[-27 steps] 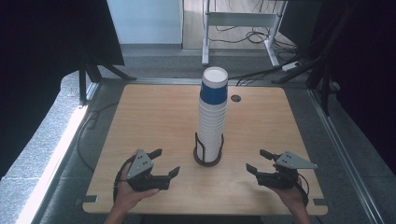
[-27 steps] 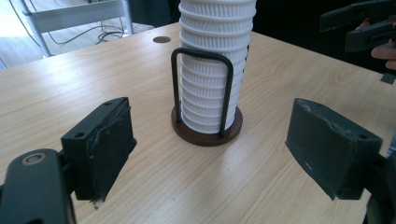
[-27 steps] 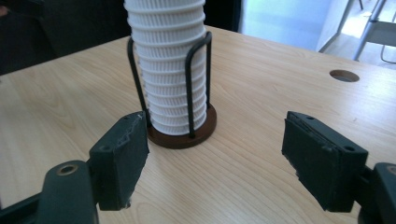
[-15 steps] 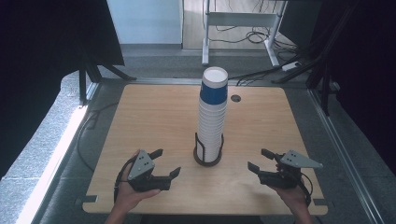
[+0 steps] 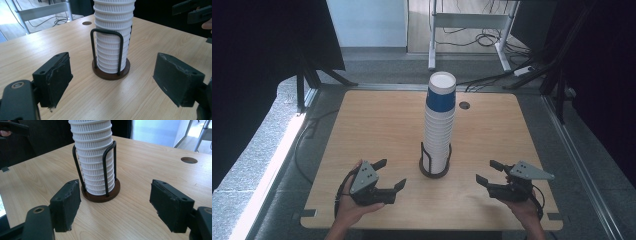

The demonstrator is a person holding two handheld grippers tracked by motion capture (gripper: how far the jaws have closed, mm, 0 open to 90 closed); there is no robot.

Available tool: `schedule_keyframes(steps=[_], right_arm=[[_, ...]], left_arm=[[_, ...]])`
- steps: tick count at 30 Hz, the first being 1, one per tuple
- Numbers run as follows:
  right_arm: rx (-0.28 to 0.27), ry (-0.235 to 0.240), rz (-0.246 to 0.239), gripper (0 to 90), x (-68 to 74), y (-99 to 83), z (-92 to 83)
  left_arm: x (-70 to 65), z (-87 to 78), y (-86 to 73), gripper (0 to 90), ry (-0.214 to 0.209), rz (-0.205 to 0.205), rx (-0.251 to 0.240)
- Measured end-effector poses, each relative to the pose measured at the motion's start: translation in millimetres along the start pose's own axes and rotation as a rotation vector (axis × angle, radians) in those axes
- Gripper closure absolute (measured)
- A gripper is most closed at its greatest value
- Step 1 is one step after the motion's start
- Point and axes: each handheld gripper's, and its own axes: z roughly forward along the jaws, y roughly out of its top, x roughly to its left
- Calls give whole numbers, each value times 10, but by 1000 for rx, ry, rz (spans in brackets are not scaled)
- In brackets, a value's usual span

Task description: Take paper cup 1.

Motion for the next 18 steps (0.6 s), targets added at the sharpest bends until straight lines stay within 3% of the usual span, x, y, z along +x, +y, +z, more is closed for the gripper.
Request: schedule_keyframes(steps=[4,6,9,11,18], right_arm=[[-4,-1,-9,249,4,12,1],[-1,1,-9,250,-2,7,2],[2,2,-6,251,1,-1,2],[4,0,-13,251,22,-2,-6],[-5,3,-10,252,13,9,4]], left_arm=[[2,61,104,141,-27,-2,-13],[3,99,162,107,-7,5,-18],[17,121,214,93,-16,-9,-38],[38,149,253,87,-45,-24,-53],[91,329,416,70,-85,-31,-57]])
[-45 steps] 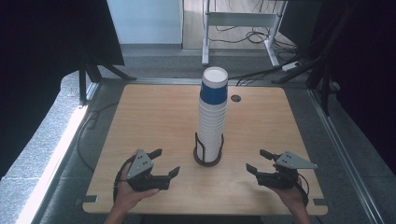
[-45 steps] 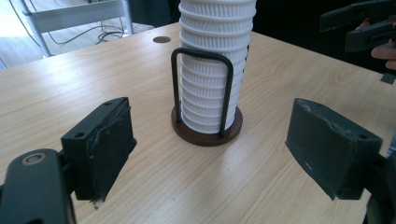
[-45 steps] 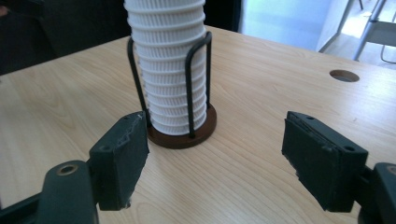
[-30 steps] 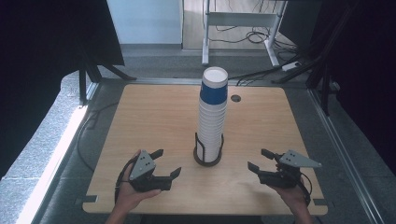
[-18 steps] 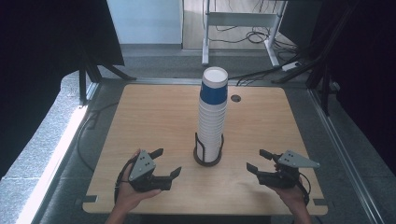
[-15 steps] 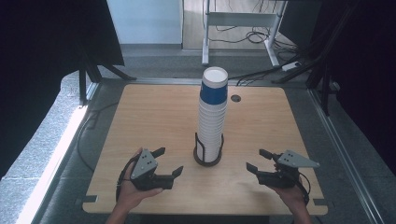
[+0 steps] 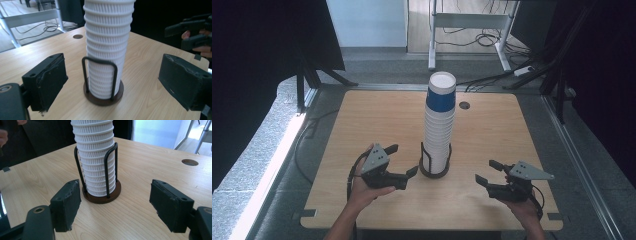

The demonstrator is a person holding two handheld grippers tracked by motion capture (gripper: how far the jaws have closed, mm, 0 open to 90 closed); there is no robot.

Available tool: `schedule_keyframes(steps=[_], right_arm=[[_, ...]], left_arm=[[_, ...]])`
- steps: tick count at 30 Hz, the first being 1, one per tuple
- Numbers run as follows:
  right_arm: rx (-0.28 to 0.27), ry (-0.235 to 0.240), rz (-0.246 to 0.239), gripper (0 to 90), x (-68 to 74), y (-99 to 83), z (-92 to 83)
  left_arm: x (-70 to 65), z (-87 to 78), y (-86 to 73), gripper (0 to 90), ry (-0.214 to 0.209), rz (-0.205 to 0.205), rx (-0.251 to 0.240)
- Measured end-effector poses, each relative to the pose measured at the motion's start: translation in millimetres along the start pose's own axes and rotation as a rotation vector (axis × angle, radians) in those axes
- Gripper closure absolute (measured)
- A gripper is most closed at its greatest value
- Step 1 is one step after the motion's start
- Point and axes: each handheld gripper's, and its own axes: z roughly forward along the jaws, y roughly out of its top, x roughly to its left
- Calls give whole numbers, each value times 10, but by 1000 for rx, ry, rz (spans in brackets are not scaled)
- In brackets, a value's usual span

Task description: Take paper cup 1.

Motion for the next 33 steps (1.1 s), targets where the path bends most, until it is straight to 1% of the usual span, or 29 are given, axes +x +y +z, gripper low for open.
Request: schedule_keyframes(steps=[1,2,4,5,6,7,8,9,10,11,12,14,18,19,20,21,23,25,27,28,29,31,32,33], right_arm=[[6,2,-2,252,1,-7,11],[6,2,-2,252,1,-7,11],[10,4,-6,252,13,-14,12],[9,5,-10,252,14,-13,6],[7,5,-10,252,13,-10,-1],[7,5,-10,252,13,-10,-1],[1,3,-9,252,0,-5,-17],[-1,3,-5,253,-6,-5,-23],[-2,4,-2,253,-11,-8,-27],[-2,4,-2,253,-11,-8,-27],[6,7,-3,253,-21,-15,-32],[8,8,-3,253,-23,-18,-35],[7,9,-5,253,-22,-14,-32],[12,8,-7,253,-20,-14,-28],[12,8,-7,253,-20,-14,-28],[13,4,-7,253,-16,-18,-18],[14,7,-6,254,-11,-17,-7],[16,5,-10,254,-6,-16,0],[17,17,-13,254,19,-6,34],[18,22,-15,254,27,-1,45],[17,25,-18,254,33,5,59],[12,29,-17,258,36,11,70],[0,43,-12,260,27,30,98],[0,43,-12,260,27,30,98]], left_arm=[[12,75,65,69,-4,-7,-3],[12,75,65,66,-4,-7,-3],[16,158,128,59,0,2,-4],[29,254,186,56,-7,3,3],[35,303,210,56,-19,5,9],[35,303,210,49,-19,5,9],[47,404,249,45,-27,12,26],[47,404,249,47,-27,12,26],[49,484,275,47,-27,24,31],[49,484,275,46,-27,24,31],[51,546,295,46,-25,31,30],[59,574,301,45,-26,32,27],[103,677,310,46,-36,22,29],[118,727,311,46,-40,21,35],[118,727,311,46,-40,21,35],[131,779,310,48,-39,22,38],[139,834,307,49,-48,11,38],[135,859,304,56,-46,12,34],[127,906,302,59,-46,26,35],[113,953,297,70,-26,48,42],[109,975,292,78,-19,51,38],[114,988,288,103,-25,50,35],[117,1006,282,114,-33,54,28],[117,1006,282,123,-33,54,28]])
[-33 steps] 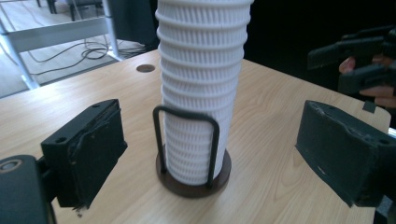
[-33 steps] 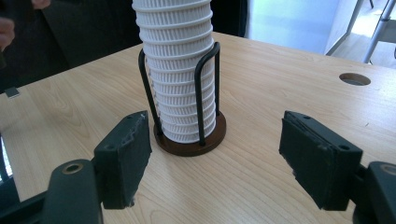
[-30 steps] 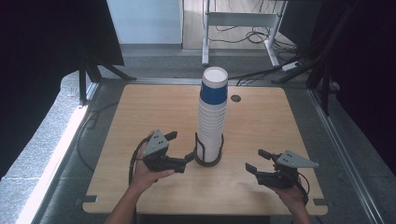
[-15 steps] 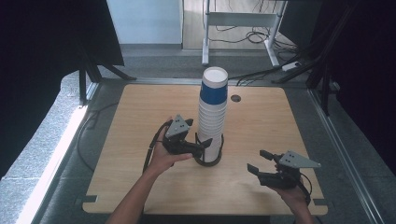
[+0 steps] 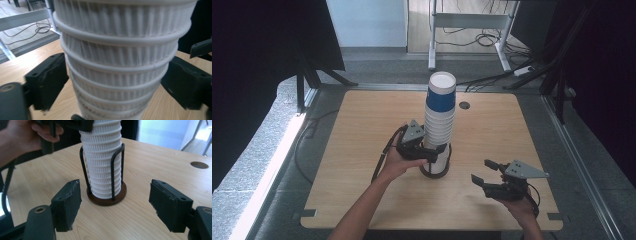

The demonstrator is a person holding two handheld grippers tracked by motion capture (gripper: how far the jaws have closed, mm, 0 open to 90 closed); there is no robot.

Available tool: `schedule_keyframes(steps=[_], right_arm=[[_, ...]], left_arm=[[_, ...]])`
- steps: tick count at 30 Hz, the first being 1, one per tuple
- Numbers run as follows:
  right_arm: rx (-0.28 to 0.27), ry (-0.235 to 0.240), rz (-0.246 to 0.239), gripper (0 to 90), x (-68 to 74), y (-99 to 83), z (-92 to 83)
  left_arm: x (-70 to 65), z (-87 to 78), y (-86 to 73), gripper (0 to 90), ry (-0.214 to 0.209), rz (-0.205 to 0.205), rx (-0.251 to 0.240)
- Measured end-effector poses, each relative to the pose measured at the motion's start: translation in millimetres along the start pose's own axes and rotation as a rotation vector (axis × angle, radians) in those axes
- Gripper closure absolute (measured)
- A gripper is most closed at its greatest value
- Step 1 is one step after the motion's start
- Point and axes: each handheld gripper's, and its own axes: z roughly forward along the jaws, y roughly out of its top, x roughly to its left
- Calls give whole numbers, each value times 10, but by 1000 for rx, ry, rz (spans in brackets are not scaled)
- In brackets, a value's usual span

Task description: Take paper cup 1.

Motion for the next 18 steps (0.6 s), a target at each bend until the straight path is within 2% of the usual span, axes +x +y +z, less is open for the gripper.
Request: schedule_keyframes(steps=[6,8,10,11,12,13,15,16,17,18], right_arm=[[-27,47,1,258,-59,157,71],[-42,76,-7,258,-86,302,83],[-46,81,-11,258,-94,359,80],[-51,94,-21,257,-110,479,71],[-51,94,-21,257,-110,479,71],[-63,105,-31,257,-121,599,58],[-82,123,-37,258,-136,711,46],[-82,123,-37,258,-136,711,46],[-88,132,-48,257,-145,821,41],[-88,132,-48,257,-145,821,41]], left_arm=[[24,2,-1,127,-16,6,1],[23,-4,3,128,-16,10,5],[23,-4,4,128,-16,11,6],[24,-5,6,129,-16,12,8],[24,-5,6,129,-16,12,8],[27,-5,7,129,-18,12,9],[34,-7,10,129,-21,15,11],[34,-7,10,130,-21,15,11],[34,-6,11,130,-22,16,11],[34,-6,11,129,-22,16,11]])
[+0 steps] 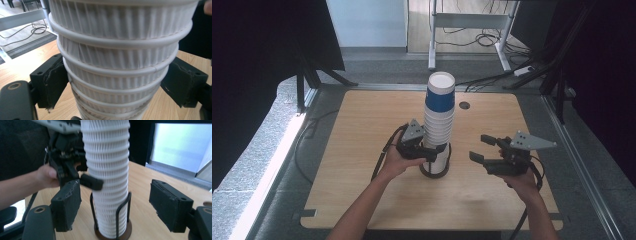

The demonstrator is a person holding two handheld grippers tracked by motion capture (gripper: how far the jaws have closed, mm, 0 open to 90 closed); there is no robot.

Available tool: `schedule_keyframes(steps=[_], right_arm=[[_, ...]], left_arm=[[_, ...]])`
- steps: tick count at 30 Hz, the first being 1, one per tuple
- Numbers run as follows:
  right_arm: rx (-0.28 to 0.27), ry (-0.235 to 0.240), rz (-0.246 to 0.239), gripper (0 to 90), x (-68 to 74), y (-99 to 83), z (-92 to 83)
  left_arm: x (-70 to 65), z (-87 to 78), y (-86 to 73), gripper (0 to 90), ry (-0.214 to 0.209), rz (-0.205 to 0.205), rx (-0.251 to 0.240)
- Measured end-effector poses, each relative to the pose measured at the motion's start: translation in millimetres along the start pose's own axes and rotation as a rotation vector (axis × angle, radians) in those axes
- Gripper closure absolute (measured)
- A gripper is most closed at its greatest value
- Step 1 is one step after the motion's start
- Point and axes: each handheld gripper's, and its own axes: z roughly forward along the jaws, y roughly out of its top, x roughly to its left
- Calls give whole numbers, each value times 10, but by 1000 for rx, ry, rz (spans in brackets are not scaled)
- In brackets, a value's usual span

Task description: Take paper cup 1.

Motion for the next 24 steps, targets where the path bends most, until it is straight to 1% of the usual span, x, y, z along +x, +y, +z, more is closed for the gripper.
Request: schedule_keyframes(steps=[1,2,3,4,5,6,7,8,9,10,12,13,14,15,16,18,24], right_arm=[[2,3,-8,256,-2,55,7],[7,9,-24,255,-3,161,28],[10,14,-30,253,-3,213,40],[10,14,-30,253,-3,213,40],[14,15,-37,253,-1,264,53],[6,19,-50,252,-4,364,84],[9,21,-49,250,-2,415,97],[9,21,-49,250,-2,415,97],[9,22,-59,248,-6,514,130],[9,22,-59,248,-6,514,130],[11,29,-61,244,-15,606,169],[15,33,-60,242,-25,696,219],[15,33,-60,242,-25,696,219],[18,35,-60,239,-32,754,255],[18,35,-60,239,-32,754,255],[11,51,-50,234,-50,835,303],[-6,58,-44,223,-62,977,357]], left_arm=[[0,1,1,129,1,2,0],[-4,2,-1,130,1,0,0],[-4,2,-1,130,1,0,0],[-4,2,-1,130,1,0,0],[-2,2,-1,130,1,0,0],[-1,1,-1,130,-2,-3,1],[-1,-2,0,130,-2,-3,1],[-1,-2,0,130,-2,-3,1],[0,-1,1,130,-1,1,2],[0,-1,1,130,-1,1,2],[-1,0,2,130,0,3,2],[-5,1,4,130,0,2,1],[-7,3,5,130,2,0,0],[-5,3,7,130,2,1,3],[-5,3,7,130,2,1,3],[-7,3,8,130,3,2,3],[-6,3,12,130,3,5,8]])
